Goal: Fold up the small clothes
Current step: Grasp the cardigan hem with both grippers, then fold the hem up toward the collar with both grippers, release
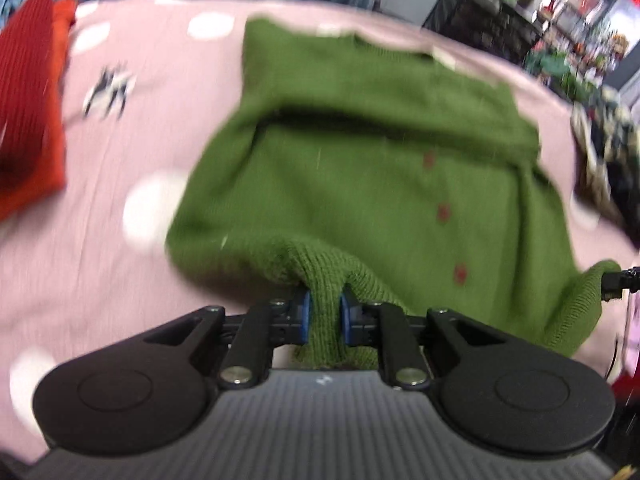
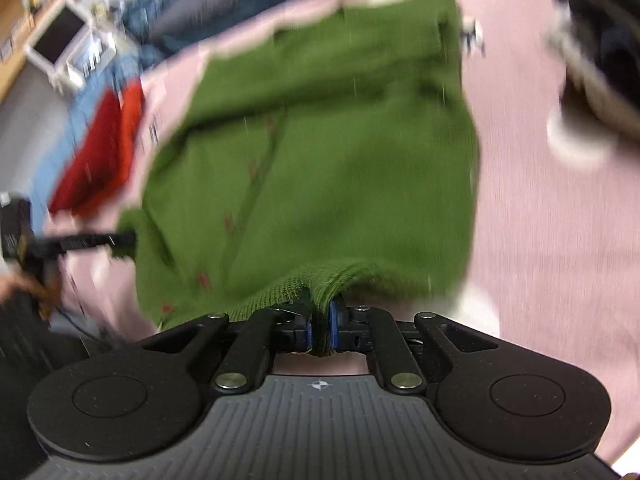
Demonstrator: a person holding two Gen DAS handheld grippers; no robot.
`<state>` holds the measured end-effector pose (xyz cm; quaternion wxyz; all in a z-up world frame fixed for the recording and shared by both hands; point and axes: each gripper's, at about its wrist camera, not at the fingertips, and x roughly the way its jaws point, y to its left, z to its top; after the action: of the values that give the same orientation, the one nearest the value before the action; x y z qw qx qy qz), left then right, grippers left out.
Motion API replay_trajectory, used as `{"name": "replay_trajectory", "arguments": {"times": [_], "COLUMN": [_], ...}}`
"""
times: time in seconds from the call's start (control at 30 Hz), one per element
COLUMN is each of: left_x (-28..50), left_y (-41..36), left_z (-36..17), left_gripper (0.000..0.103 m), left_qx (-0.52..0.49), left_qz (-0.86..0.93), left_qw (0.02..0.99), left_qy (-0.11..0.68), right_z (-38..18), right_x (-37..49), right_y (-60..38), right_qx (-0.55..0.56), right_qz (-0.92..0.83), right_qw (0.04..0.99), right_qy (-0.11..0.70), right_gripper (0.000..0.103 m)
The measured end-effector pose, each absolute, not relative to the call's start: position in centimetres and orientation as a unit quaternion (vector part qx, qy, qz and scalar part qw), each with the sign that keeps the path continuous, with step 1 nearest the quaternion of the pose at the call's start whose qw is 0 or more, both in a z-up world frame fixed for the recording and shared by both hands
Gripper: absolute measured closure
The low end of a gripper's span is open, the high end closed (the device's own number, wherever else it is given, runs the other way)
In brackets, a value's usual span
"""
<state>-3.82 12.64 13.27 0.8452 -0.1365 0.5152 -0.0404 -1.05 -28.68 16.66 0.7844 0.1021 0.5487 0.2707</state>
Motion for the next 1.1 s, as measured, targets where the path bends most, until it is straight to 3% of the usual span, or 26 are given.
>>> {"name": "replay_trajectory", "arguments": {"times": [0.2, 0.5, 0.93, 1.1], "left_x": [5.9, 19.0, 26.2, 28.4], "left_y": [13.1, 15.4, 14.5, 14.1], "left_z": [15.6, 15.9, 10.9, 8.6], "left_gripper": [0.089, 0.089, 0.089, 0.080], "left_qx": [-0.127, -0.146, -0.135, -0.135], "left_qz": [-0.006, 0.031, 0.059, 0.078], "left_qw": [0.877, 0.887, 0.877, 0.860], "left_qy": [0.463, 0.436, 0.457, 0.486], "right_z": [19.2, 19.6, 15.4, 13.2], "right_x": [7.8, 19.7, 24.3, 26.7], "right_y": [-28.7, -27.6, -26.6, -25.3], "right_qx": [0.161, 0.125, 0.087, 0.075], "right_qz": [0.234, 0.193, 0.140, 0.100], "right_qw": [0.831, 0.869, 0.890, 0.891], "right_qy": [0.478, 0.438, 0.424, 0.437], "right_gripper": [0.090, 0.090, 0.091, 0.091]}}
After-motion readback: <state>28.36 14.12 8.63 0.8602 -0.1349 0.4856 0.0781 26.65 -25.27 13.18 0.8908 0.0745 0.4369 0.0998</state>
